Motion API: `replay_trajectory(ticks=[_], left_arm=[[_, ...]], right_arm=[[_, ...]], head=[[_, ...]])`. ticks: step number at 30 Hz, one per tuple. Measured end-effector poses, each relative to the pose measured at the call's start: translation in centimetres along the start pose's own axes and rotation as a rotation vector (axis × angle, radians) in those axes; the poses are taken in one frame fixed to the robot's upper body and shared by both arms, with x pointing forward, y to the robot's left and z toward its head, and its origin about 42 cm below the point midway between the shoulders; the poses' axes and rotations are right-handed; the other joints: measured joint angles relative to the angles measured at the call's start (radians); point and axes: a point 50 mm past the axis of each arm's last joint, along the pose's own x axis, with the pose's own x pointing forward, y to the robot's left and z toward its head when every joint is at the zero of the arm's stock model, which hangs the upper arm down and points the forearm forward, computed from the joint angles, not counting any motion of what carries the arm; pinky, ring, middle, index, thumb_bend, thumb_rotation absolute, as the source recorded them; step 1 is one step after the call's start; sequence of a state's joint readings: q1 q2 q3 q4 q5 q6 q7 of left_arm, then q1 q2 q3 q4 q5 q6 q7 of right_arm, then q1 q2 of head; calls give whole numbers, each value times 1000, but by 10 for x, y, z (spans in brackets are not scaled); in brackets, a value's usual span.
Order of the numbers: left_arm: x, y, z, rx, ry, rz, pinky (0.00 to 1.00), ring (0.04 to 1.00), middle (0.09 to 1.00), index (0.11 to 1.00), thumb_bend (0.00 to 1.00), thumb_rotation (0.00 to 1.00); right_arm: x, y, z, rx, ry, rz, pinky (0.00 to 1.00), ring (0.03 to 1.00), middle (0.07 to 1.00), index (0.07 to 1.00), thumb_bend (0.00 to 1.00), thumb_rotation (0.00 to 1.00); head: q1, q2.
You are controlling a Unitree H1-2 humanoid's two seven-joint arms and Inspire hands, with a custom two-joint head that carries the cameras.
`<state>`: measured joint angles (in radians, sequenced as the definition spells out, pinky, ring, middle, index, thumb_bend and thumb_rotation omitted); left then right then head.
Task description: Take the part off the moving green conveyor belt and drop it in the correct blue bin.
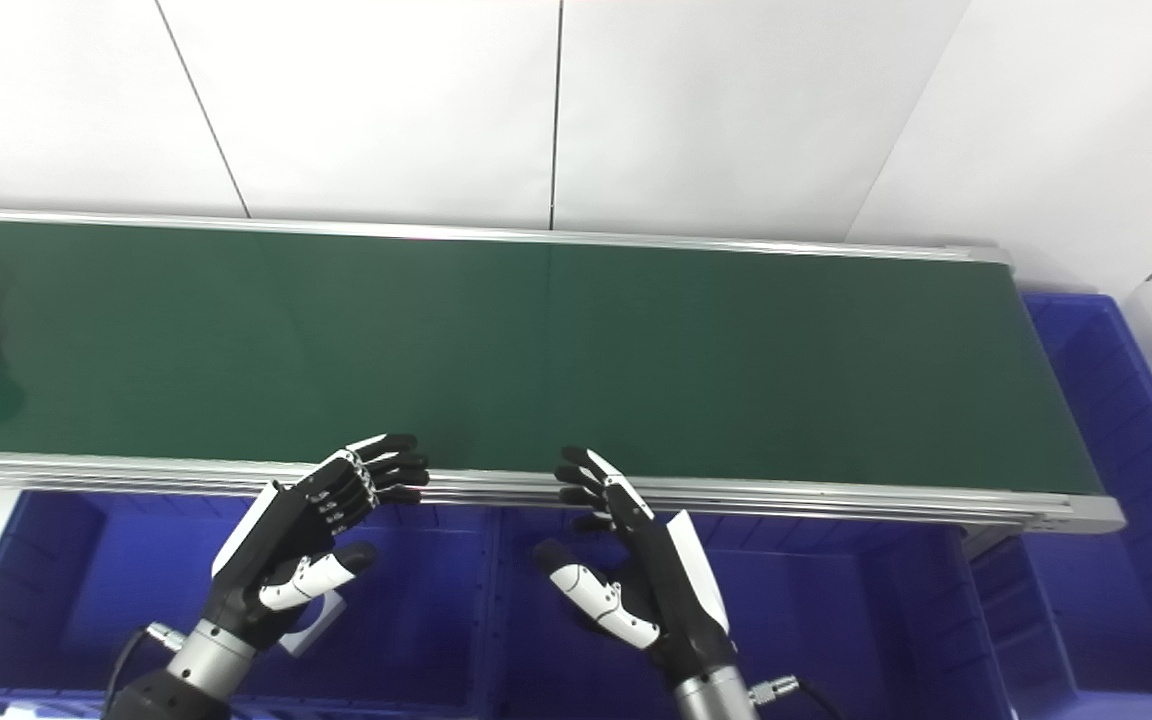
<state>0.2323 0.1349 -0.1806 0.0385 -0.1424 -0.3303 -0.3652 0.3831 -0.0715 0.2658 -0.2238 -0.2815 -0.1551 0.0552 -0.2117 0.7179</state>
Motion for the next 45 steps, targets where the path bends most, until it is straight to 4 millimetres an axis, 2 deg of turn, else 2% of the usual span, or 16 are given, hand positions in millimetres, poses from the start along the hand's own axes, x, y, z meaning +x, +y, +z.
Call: replay_trajectory(ticks=[27,40,45], left_arm=[[0,0,-1,-2,4,1,725,761,782,807,766,499],[0,0,-1,-1,4,-1,723,761,783,811,749,486],[0,1,-3,-3,9,0,723,759,779,810,741,472]], right_arm=[[0,0,0,14,0,-2,700,798,840,894,503,678],[1,0,-1,14,2,-1,690,798,840,893,521,702],[2,0,-1,14,2,0,697,797,841,895,499,678]], head=[[6,-6],[9,-8],[15,-14]])
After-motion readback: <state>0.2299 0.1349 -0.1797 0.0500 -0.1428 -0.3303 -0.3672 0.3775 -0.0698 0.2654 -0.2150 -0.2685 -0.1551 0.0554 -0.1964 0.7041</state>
